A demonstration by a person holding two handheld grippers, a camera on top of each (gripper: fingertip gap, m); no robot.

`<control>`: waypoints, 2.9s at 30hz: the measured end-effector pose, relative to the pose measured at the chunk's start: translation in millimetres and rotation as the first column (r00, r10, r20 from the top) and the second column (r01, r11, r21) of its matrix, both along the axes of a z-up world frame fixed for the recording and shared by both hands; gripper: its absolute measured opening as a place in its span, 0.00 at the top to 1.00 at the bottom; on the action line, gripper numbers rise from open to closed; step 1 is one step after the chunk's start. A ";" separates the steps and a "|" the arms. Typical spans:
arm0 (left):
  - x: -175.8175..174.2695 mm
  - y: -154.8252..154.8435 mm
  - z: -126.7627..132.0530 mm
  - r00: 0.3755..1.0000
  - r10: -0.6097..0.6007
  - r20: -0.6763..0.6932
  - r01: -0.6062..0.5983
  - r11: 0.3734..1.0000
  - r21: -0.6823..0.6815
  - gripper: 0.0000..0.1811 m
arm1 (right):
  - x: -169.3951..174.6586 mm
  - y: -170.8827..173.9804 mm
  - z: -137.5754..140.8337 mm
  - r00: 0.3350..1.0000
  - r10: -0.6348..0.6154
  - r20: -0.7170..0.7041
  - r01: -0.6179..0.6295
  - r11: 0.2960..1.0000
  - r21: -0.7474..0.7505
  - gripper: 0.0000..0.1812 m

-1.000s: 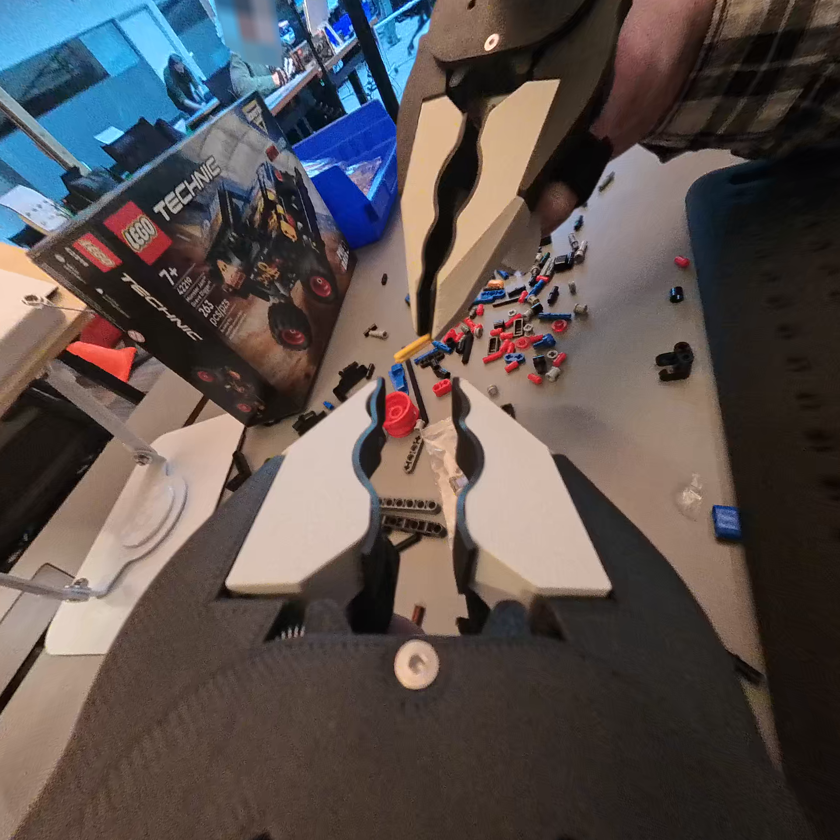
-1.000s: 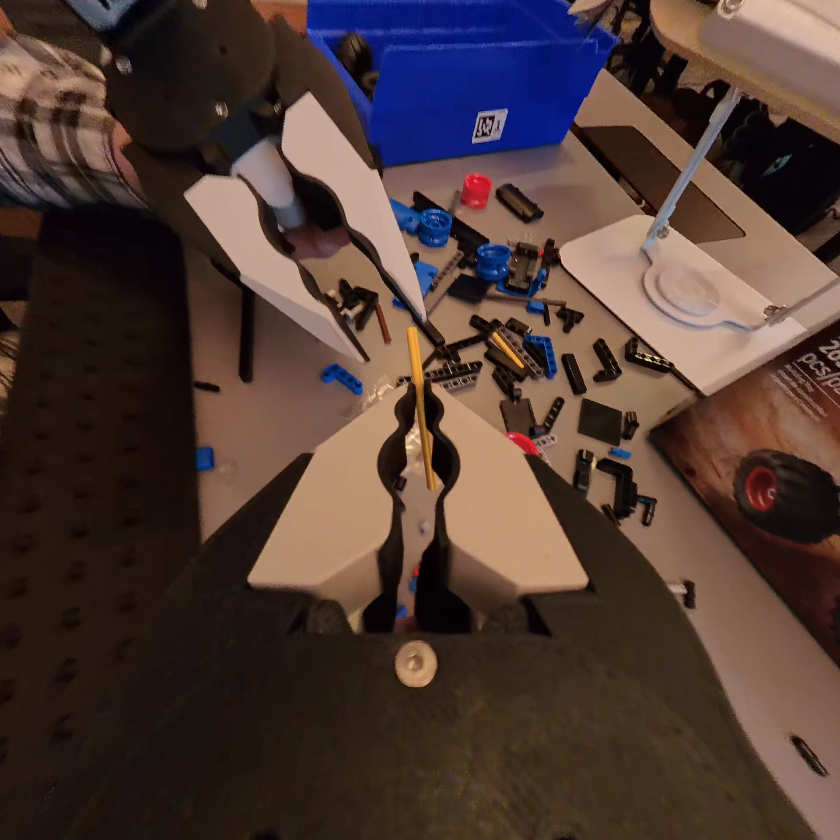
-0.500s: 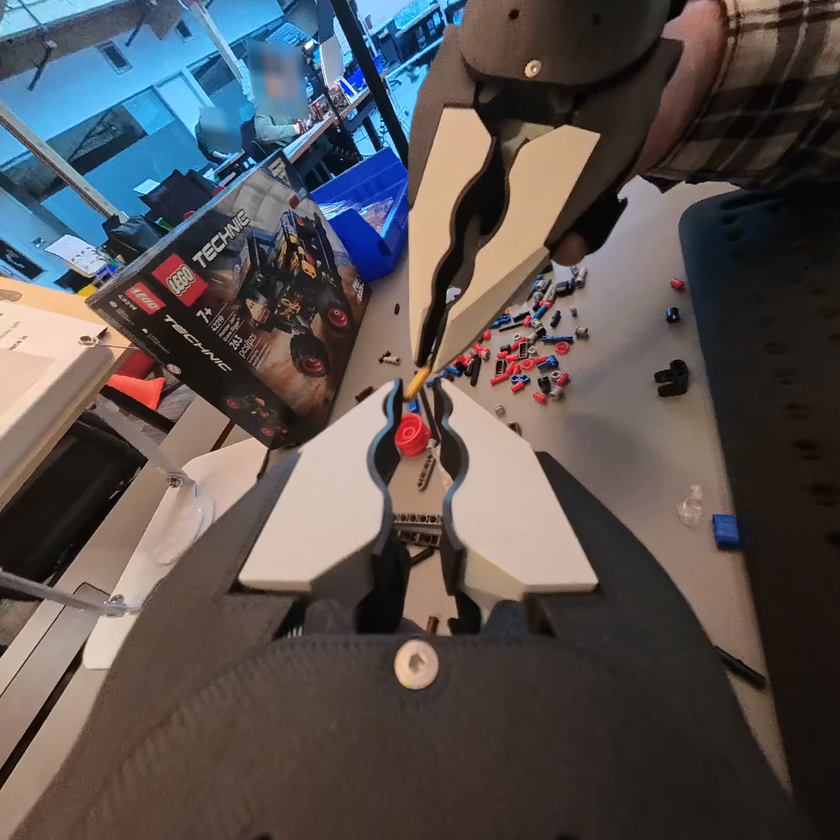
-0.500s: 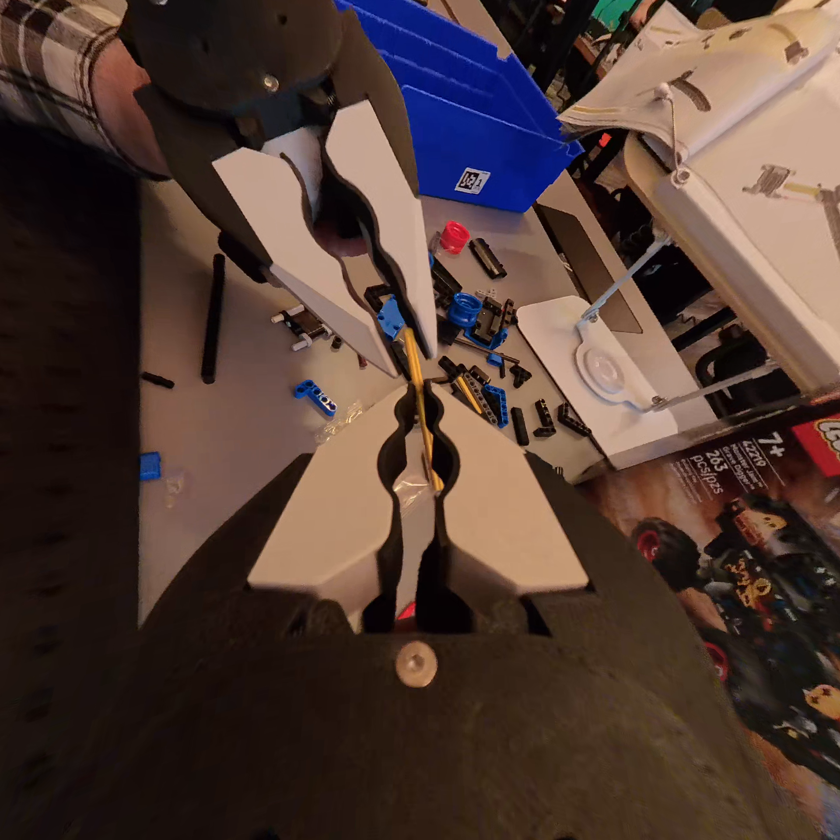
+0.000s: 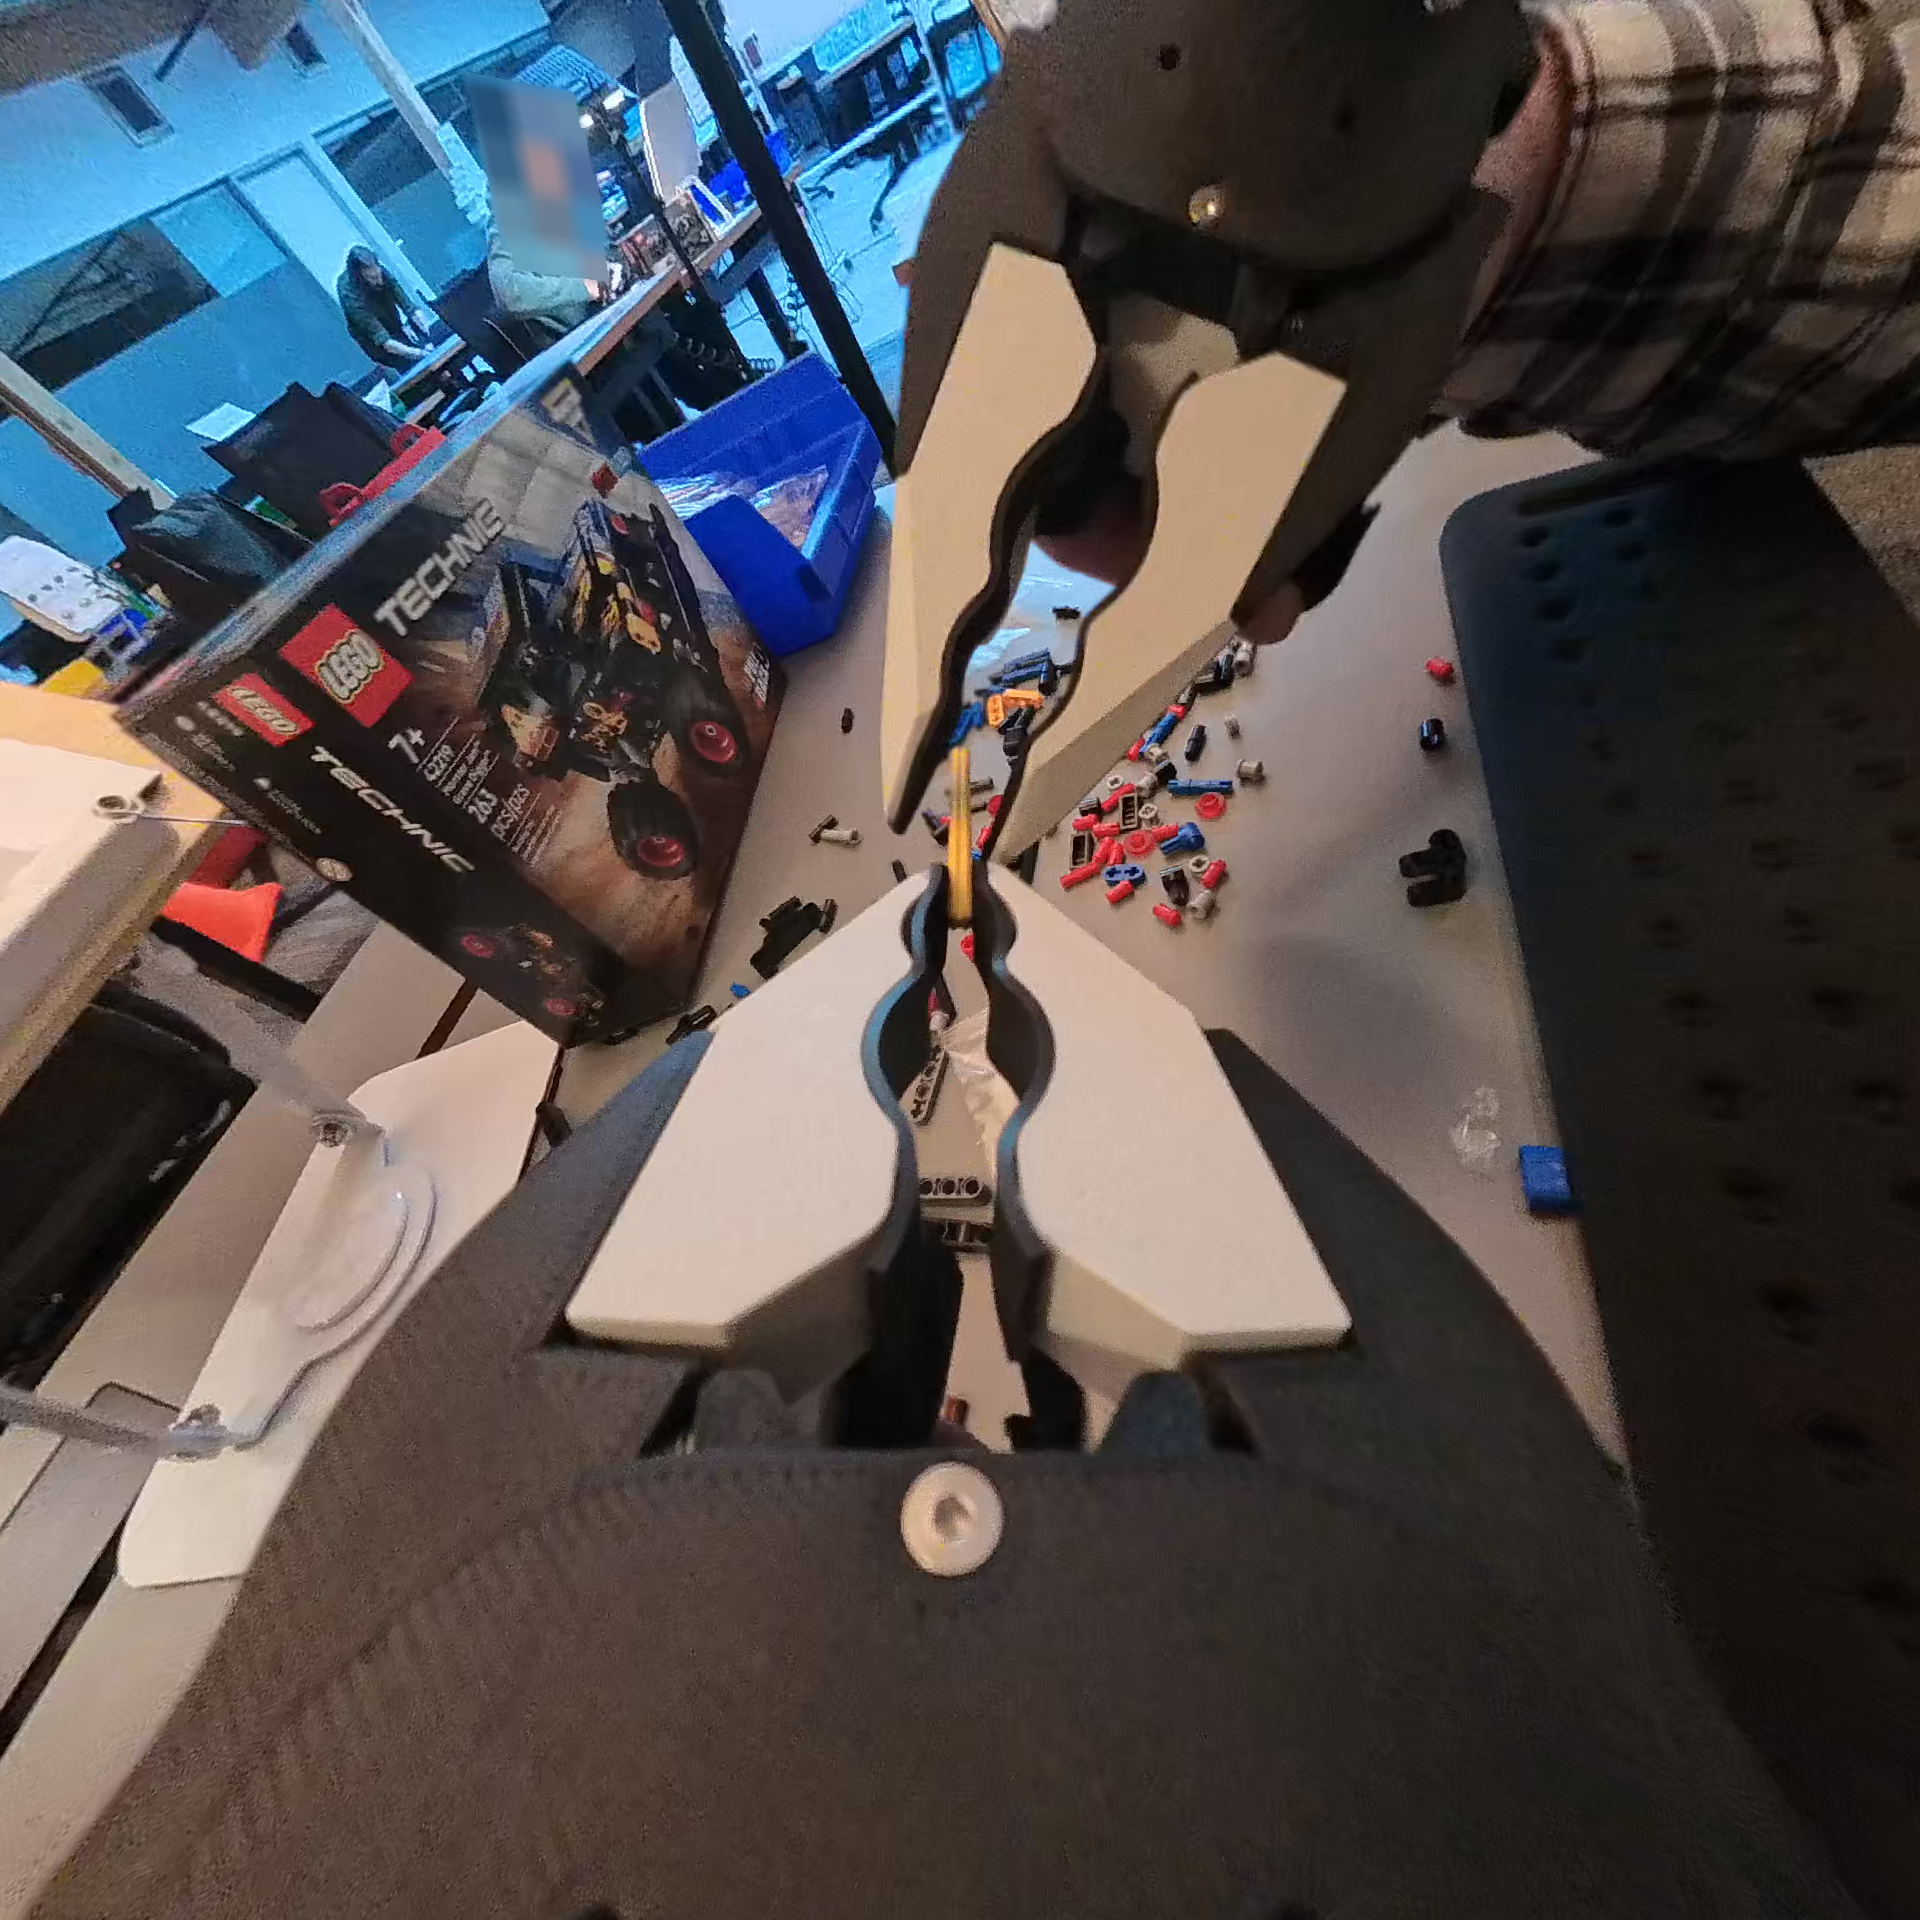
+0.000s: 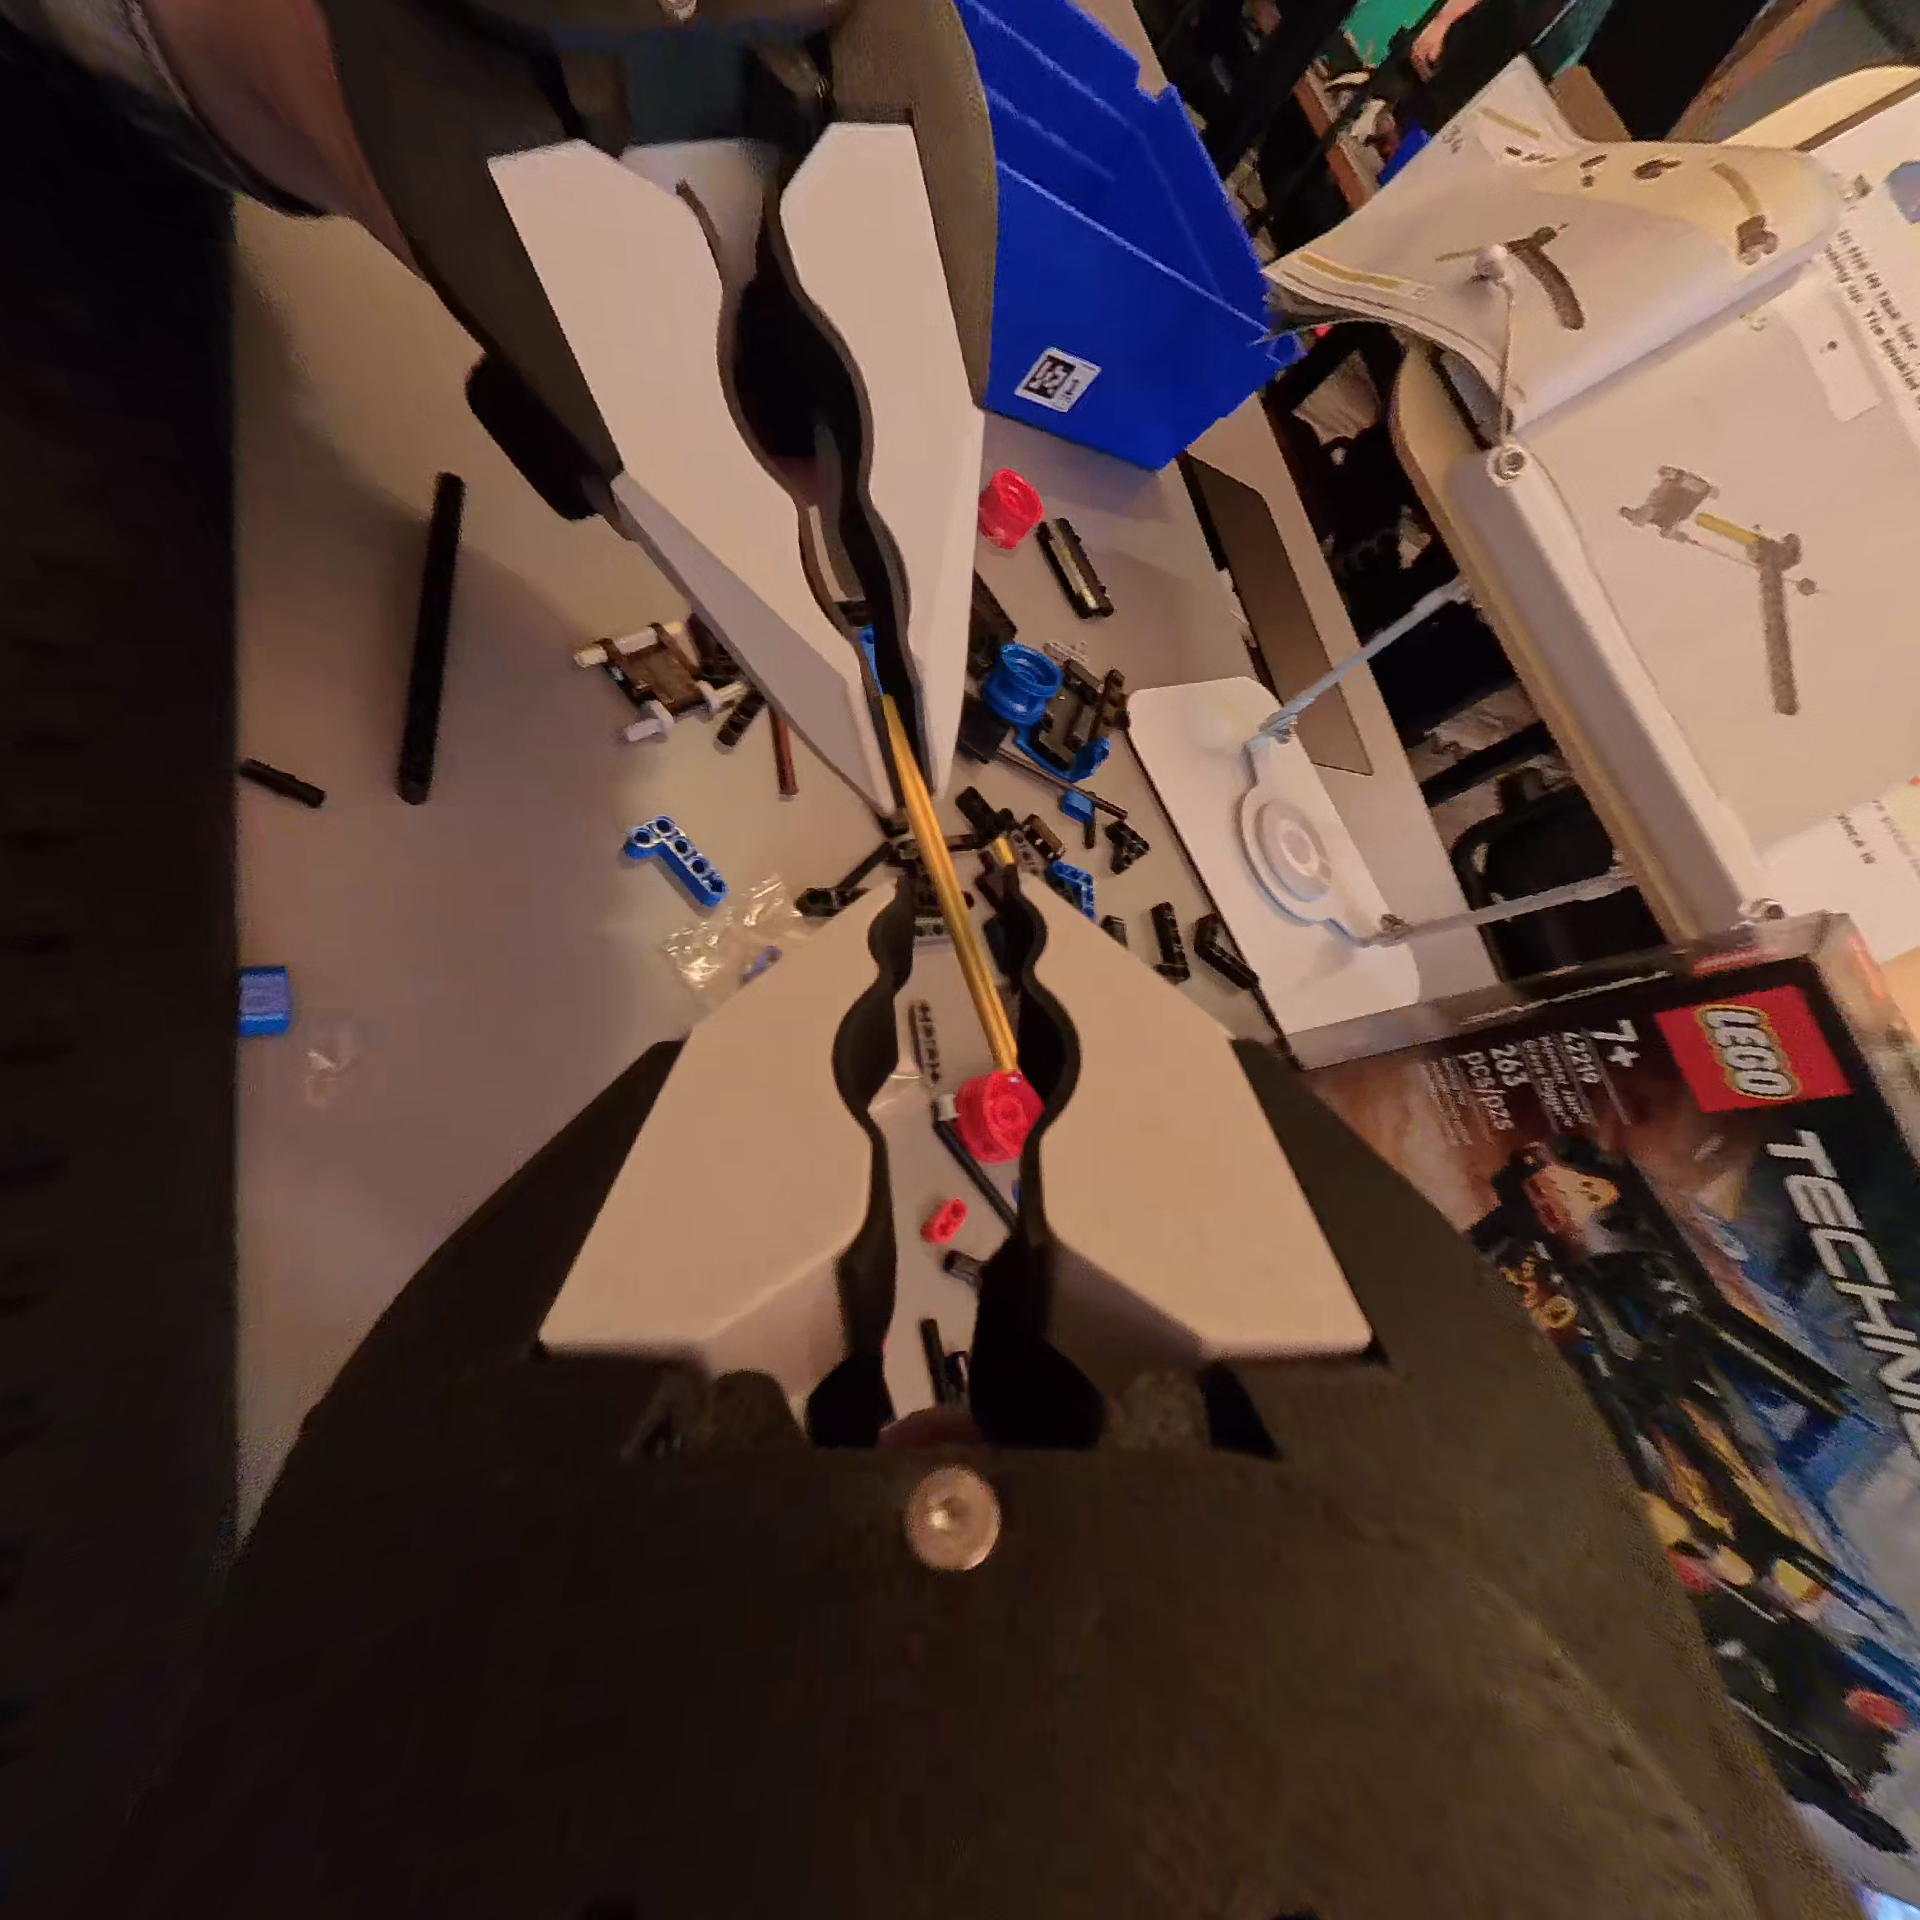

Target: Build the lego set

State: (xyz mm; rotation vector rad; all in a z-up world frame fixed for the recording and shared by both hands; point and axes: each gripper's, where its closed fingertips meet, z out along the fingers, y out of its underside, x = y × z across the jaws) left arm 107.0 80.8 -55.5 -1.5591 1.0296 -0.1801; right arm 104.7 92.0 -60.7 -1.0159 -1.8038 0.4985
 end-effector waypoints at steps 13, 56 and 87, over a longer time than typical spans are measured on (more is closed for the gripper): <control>-185.9 17.7 106.6 0.808 0.233 0.541 -0.129 0.966 -0.223 0.99 | -0.8 16.3 21.5 0.986 -0.068 -0.150 0.053 0.994 -0.098 0.86; 9.8 10.6 8.6 0.936 0.102 0.338 0.068 0.888 -0.456 0.99 | -7.3 13.8 6.1 0.996 -0.064 -0.055 0.079 0.934 0.349 0.99; 111.2 -37.7 -107.5 0.982 -0.123 -0.144 0.029 0.849 -0.527 0.89 | 101.5 53.5 -22.4 0.958 -0.284 -0.041 0.275 0.949 -0.157 0.99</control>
